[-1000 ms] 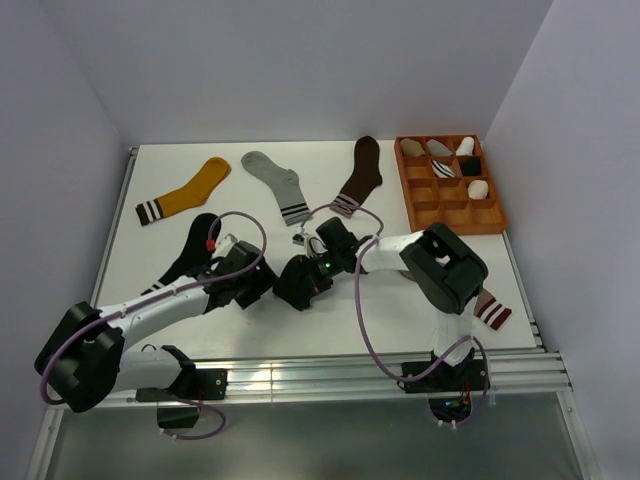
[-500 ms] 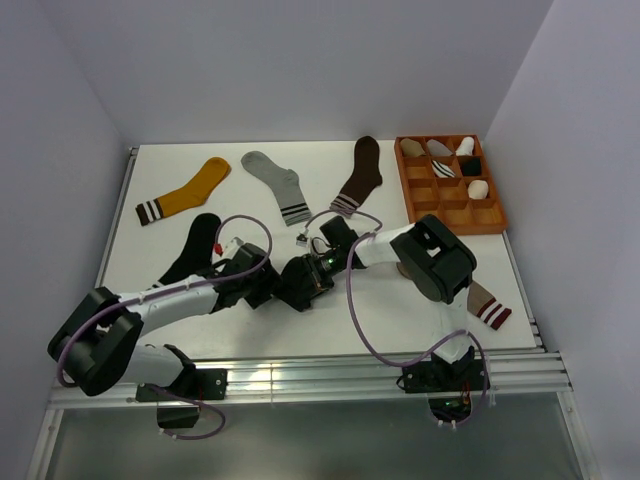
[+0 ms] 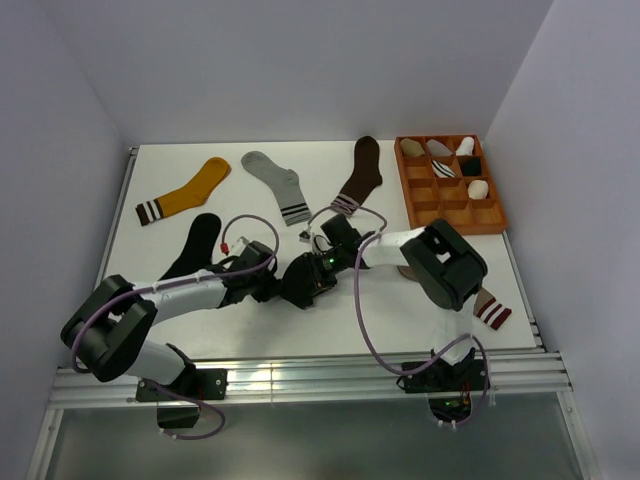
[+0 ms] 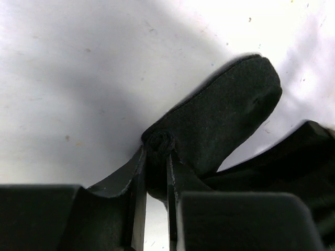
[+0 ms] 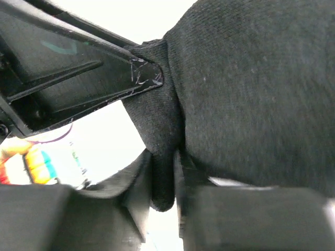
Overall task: Roll the socks
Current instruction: Roll the sock at the center of the board.
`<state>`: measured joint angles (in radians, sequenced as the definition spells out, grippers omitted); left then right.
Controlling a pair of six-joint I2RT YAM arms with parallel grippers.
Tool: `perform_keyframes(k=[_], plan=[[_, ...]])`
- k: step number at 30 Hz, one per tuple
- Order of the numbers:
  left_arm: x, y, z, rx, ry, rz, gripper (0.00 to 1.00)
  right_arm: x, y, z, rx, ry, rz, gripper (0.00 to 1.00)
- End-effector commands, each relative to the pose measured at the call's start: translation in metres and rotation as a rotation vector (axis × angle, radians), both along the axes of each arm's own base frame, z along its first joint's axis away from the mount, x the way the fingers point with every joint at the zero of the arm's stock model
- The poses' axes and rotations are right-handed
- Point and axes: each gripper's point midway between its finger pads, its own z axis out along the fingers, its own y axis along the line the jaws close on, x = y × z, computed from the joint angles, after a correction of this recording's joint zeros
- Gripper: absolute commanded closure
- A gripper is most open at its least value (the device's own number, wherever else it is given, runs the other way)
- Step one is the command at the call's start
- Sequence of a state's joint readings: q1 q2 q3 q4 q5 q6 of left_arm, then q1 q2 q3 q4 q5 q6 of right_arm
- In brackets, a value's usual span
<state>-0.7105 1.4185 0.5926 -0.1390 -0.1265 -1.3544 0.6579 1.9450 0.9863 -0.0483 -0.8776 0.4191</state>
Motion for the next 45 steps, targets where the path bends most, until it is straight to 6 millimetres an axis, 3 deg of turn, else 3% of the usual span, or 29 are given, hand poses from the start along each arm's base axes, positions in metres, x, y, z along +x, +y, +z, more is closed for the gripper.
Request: perform_keyframes(k=[1,3,4,6,7,10,12,17,28,42,45], plan=[[-0.016,0.013,-0.019,0.105,0.081,-0.043,0.97,0.023,-0.016,0.007,-0.098,-0.214,-0.075,0.71],[-0.016,0.012,-0.021,0.128,0.092,-0.069,0.98,0.025,-0.022,0.013,-0.118,-0.288,-0.086,0.59],[-0.015,0.011,-0.021,0.134,0.094,-0.078,0.98,0.032,-0.023,0.025,-0.129,-0.371,-0.116,0.56],[-0.015,0.010,-0.022,0.149,0.104,-0.096,0.99,0.036,-0.031,0.027,-0.171,-0.457,-0.157,0.48],[-0.015,0.009,-0.022,0.148,0.105,-0.100,0.99,0.044,-0.034,0.031,-0.214,-0.550,-0.199,0.48],[-0.015,0.009,-0.023,0.149,0.109,-0.110,1.00,0.044,-0.043,0.048,-0.272,-0.737,-0.235,0.47],[-0.015,0.008,-0.023,0.150,0.109,-0.117,1.00,0.038,-0.035,0.060,-0.271,-0.867,-0.229,0.47],[-0.013,0.005,-0.022,0.155,0.111,-0.134,1.00,0.013,-0.017,0.067,-0.262,-1.040,-0.162,0.46],[-0.014,0.005,-0.023,0.159,0.119,-0.149,1.00,0.002,0.012,0.047,-0.312,-1.115,-0.045,0.46],[-0.014,0.001,-0.023,0.150,0.118,-0.166,1.00,-0.008,0.013,0.001,-0.410,-1.093,0.061,0.46],[-0.014,0.000,-0.023,0.145,0.117,-0.172,0.99,-0.005,0.010,-0.009,-0.459,-1.090,0.069,0.51]])
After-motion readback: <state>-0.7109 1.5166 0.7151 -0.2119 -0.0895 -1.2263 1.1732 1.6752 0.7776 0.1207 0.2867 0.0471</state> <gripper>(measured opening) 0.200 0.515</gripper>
